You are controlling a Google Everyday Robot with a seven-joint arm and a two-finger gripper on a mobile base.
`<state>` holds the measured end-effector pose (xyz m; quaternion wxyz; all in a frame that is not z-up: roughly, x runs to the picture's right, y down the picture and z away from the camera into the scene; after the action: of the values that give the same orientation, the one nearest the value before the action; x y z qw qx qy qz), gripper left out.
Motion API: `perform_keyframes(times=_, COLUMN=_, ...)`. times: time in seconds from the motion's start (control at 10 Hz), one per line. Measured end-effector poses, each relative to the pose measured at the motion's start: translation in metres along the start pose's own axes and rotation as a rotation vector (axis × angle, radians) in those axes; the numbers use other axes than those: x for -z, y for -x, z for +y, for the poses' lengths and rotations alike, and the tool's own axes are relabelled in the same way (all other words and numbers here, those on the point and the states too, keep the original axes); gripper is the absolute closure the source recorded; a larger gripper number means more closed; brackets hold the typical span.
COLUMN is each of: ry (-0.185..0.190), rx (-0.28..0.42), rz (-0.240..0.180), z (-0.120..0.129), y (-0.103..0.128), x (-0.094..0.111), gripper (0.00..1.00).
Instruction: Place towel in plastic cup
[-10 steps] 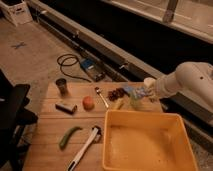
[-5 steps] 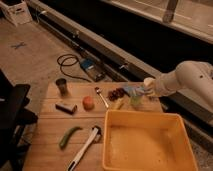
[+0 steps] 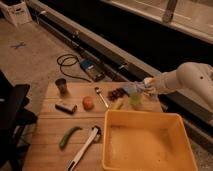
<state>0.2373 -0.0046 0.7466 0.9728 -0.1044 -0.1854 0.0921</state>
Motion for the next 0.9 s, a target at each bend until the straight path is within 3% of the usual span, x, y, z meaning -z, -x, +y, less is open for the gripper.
perform_keyframes(times=0.4, ry=0.024, rx=-0.023, rz=-0.031, z=0.003, y=-0.01, x=-0.042, gripper=1.0)
perform_keyframes(times=0.9, ry=0.075, rx=-0.056, rz=-0.021, z=0.013, y=-0.022, x=-0.088, gripper=1.0)
